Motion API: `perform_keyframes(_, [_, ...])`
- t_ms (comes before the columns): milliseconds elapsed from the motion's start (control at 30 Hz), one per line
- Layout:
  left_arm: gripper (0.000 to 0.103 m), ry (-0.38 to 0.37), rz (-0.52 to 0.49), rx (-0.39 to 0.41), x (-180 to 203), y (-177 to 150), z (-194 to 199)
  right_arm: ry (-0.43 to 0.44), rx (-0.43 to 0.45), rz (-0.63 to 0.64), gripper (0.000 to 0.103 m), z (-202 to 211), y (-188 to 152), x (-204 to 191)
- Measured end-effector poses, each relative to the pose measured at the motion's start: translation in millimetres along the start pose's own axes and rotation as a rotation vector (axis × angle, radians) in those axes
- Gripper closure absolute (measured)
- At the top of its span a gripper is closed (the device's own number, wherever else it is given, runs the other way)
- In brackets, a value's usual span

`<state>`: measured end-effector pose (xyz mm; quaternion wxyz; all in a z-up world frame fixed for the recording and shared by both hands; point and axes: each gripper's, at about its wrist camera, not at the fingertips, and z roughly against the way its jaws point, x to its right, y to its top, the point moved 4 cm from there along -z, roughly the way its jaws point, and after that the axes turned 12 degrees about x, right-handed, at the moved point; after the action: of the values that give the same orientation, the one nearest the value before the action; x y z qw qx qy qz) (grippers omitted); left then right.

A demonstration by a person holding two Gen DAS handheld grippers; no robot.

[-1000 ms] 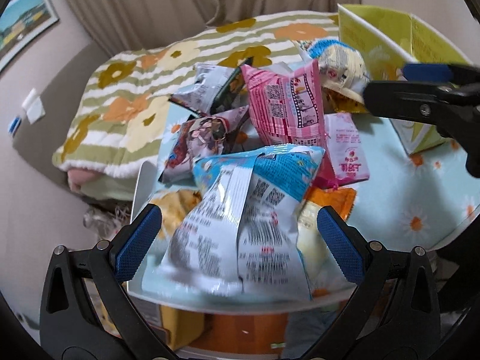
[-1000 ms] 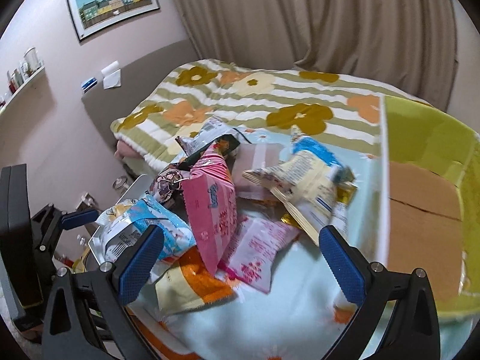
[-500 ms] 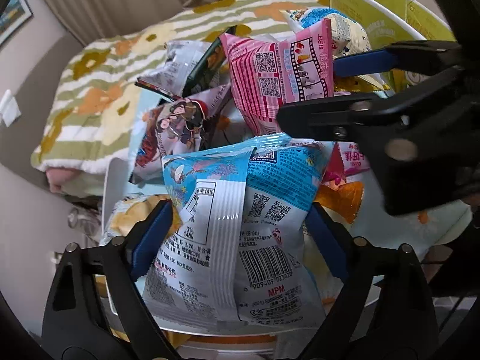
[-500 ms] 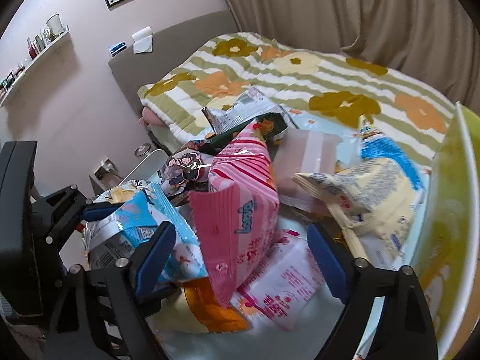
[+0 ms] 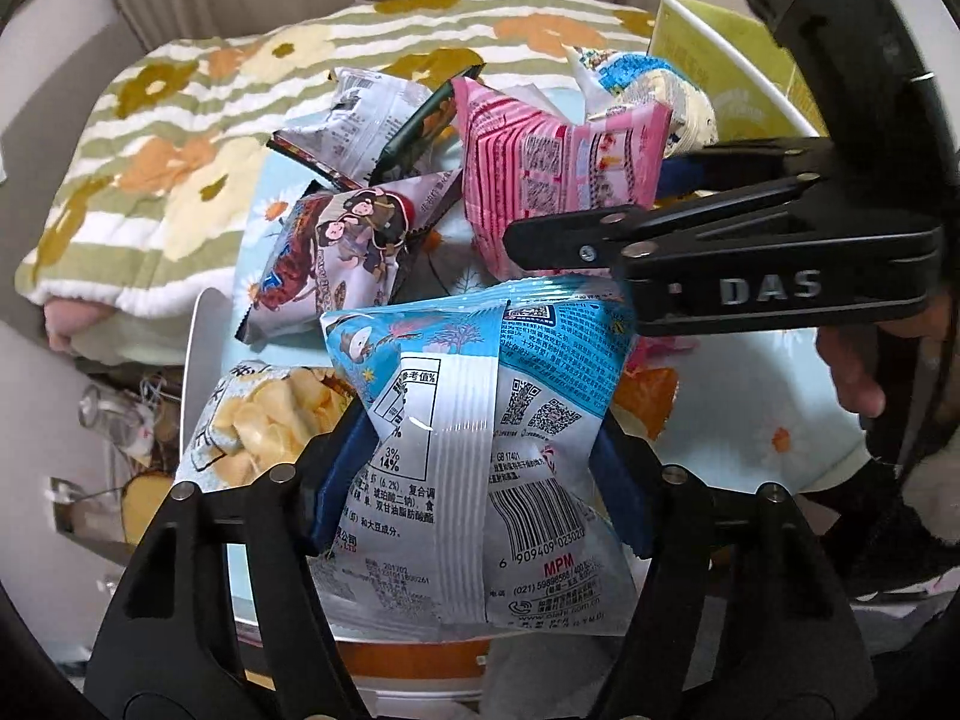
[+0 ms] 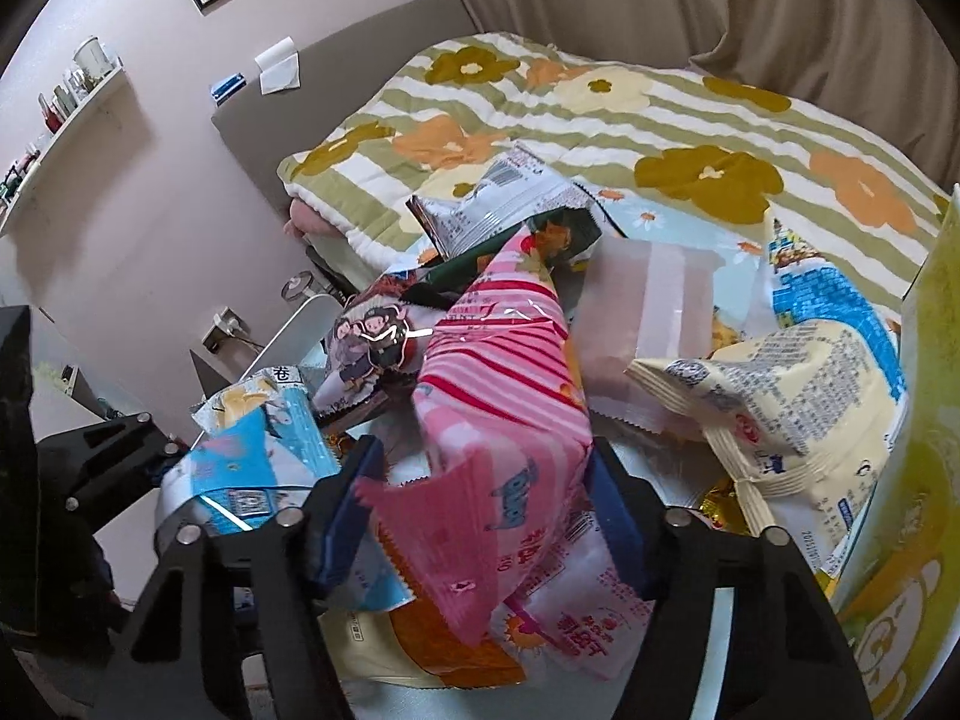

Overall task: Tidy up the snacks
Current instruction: 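Grasp the blue-white chip bag with the left tool while the right tool grasps the pink striped bag, then carry both bags over the cardboard box and open both tools to drop them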

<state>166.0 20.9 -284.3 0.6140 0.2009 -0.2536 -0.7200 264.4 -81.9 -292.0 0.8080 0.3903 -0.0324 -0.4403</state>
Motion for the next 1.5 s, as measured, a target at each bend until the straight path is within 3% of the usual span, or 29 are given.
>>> perform_keyframes(33, [0.038, -0.003, 0.004, 0.003, 0, 0, 1, -0.01, -0.004, 0.0, 0.057, 0, 0, 1])
perform_keyframes(100, [0.038, -0.009, 0.01, 0.01, -1, 1, 4, -0.033, -0.013, -0.006, 0.064, 2, -2, 2])
perform_keyframes(433, [0.038, -0.057, 0.034, 0.093, -11, 17, 43, -0.097, 0.07, -0.08, 0.065, 58, 9, -7])
perform_keyframes(767, [0.038, -0.085, -0.005, 0.244, 3, 79, 83, -0.174, 0.261, -0.138, 0.065, 154, 40, -1])
perform_keyframes(967, [0.038, -0.1, -0.019, 0.322, 41, 122, 94, -0.243, 0.325, -0.151, 0.065, 211, 43, 30])
perform_keyframes(1133, [0.038, -0.132, -0.04, 0.351, 96, 155, 90, -0.316, 0.354, -0.164, 0.065, 257, 33, 69])
perform_keyframes(1500, [0.038, -0.226, -0.063, 0.313, 217, 200, 42, -0.434, 0.366, -0.234, 0.065, 321, -7, 159])
